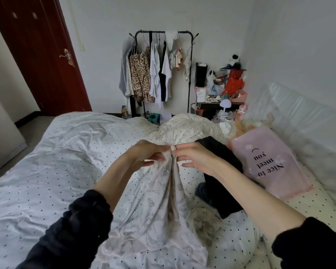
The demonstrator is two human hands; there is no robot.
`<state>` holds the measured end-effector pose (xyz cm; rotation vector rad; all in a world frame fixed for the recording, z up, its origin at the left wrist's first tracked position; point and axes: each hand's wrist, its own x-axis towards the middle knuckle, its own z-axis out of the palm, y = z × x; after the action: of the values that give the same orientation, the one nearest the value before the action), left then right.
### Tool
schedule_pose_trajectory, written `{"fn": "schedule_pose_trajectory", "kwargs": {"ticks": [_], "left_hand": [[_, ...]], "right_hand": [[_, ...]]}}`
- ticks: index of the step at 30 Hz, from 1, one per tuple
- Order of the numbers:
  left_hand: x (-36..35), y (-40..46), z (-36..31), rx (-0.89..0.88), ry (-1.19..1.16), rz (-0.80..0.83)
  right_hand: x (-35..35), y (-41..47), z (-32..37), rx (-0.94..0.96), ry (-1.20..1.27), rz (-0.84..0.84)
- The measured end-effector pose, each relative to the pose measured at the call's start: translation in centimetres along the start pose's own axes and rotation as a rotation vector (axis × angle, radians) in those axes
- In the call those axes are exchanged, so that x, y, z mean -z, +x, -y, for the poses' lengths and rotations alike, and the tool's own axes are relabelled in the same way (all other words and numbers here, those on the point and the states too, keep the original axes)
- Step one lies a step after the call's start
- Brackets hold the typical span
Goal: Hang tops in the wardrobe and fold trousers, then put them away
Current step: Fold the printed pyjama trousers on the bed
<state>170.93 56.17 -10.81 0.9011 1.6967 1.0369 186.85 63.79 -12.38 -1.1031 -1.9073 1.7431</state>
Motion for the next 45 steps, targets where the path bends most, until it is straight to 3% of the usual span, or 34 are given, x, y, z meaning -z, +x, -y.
{"fn": "schedule_pose_trajectory", "kwargs": {"ticks": [2, 8, 12, 14, 17, 20, 25, 33, 41, 45], "left_hand": [[0.1, -0.3, -0.1, -0.026, 0.028, 0.062], [0.1, -0.7, -1.0, -0.196, 0.192, 0.121], [2.3, -0.1, -0.9, -0.411, 0.324, -0.108], [3.4, 0.2, -0.7, -0.352, 0.322, -0.007], [3.7, 0.4, -1.8, -0.372, 0.123, 0.115], [4.8, 0.8, -6.2, -0.555, 0.192, -0.051], [8.1, -0.4, -17.9, -0.708, 0.348, -0.284], [8.9, -6.0, -31.9, -1.015, 0.229, -0.385], [8.9, -9.2, -35.8, -1.1, 0.175, -0.431], [9.0, -9.1, -35.2, -1.052, 0.159, -0.387]], "right_hand": [[0.0, -0.5, -0.2, 0.055, -0.042, 0.052], [-0.2, -0.5, -0.7, 0.186, -0.056, -0.083], [1.7, -0.3, 0.5, 0.232, -0.174, -0.113], [2.6, -0.2, 2.2, 0.26, -0.19, -0.1], [3.9, 0.0, 6.3, 0.346, -0.199, -0.097], [5.8, 0.1, 11.1, 0.419, -0.273, -0.143], [9.5, -0.2, 20.6, 0.544, -0.365, -0.357], [12.9, -3.2, 34.1, 0.819, -0.332, -0.646], [13.6, -6.1, 37.8, 0.979, -0.276, -0.628], [13.6, -5.9, 36.9, 0.901, -0.211, -0.559]]}}
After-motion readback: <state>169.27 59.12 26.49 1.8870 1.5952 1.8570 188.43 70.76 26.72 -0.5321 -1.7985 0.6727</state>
